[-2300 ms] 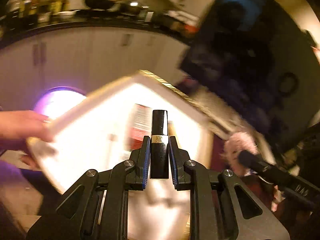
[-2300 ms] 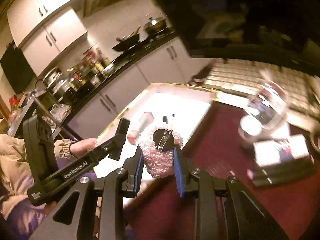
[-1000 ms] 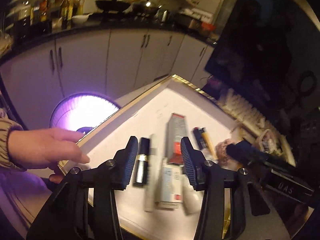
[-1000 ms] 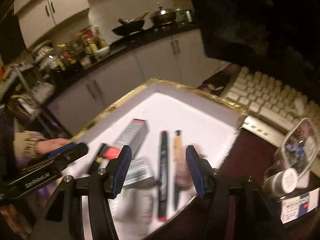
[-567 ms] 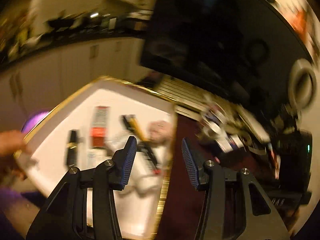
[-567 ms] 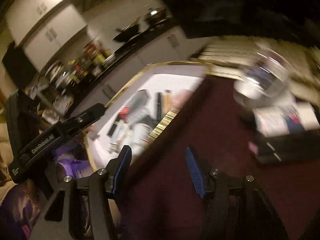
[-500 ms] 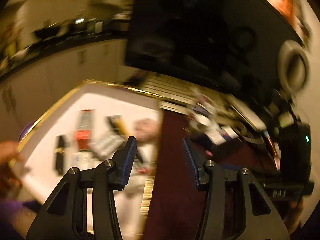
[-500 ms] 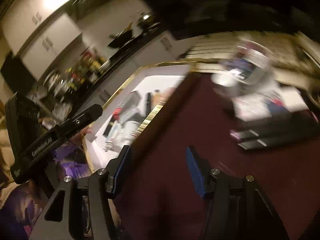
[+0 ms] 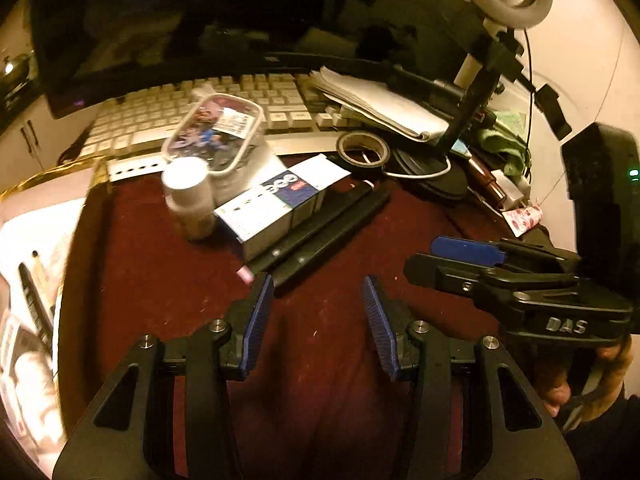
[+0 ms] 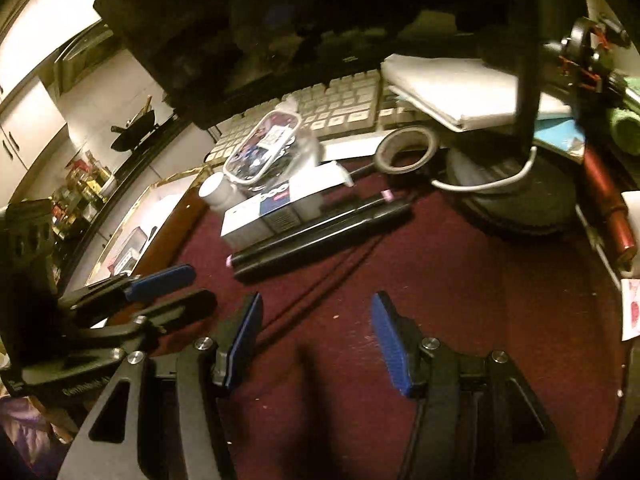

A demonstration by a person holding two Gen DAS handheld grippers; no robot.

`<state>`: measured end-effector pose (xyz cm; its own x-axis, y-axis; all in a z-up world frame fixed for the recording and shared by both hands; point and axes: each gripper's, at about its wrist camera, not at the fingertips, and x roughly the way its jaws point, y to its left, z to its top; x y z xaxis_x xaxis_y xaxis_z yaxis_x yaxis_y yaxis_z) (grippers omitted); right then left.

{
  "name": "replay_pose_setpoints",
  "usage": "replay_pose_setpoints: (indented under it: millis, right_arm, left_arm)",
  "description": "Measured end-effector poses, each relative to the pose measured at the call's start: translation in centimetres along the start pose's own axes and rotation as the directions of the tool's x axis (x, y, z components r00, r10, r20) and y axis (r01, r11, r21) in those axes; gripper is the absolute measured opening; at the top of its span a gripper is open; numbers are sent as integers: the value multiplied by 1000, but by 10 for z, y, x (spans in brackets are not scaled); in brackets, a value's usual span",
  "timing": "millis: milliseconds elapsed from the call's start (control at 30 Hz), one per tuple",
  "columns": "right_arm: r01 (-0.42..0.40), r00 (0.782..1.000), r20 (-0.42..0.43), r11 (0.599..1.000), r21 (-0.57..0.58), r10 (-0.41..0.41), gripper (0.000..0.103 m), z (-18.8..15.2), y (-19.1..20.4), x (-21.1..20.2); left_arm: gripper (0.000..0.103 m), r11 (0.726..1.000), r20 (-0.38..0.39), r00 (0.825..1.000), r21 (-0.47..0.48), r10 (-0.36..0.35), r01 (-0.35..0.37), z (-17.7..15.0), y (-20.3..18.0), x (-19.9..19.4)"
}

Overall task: Organize objects
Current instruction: 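Open both tools in the tray and withdraw to the desk, then grasp the black pen on the desk with the left tool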

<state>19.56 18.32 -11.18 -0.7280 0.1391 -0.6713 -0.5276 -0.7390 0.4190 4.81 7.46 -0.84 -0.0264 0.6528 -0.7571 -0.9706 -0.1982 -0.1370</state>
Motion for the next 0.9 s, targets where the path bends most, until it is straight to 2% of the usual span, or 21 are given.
replay_pose_setpoints:
  millis: [133,267,333,433,633,700,800,900]
  right_arm:
    - [-13,1000,15,1000,14,13,57,-1,-7,-6]
    - [-14,1000,20,1000,16,14,57,-1,-9,-9]
    - [-18,999,29,1000,22,17,57,0,-11,-12]
    - [-12,999,40,999,36,11,57,0,-15,-15]
    - [-21,999,46,998,52,19,57,1,-19,-17]
    - [-24,999,45,998,52,22,57,1,-19,-18]
    - [-25,998,53,998,62,22,57,2,-22,-20]
    - [-26,998,62,997,75,22,57,3,-25,-22]
  left_arm:
    - [47,999,-8,1000,24,25,-25,7,-2,13]
    - [47,997,-45,999,71,-5,9,18,-7,27]
    - [47,995,-93,996,103,-9,19,20,-9,36]
    - [47,985,-88,996,172,15,1,20,-17,37]
    - [47,990,-103,994,136,-27,41,29,-12,43]
    - [47,987,-122,992,154,-17,35,27,-15,42]
    - [47,980,-153,986,179,-61,89,20,-20,43]
    - [47,983,-176,984,175,-33,65,20,-20,51]
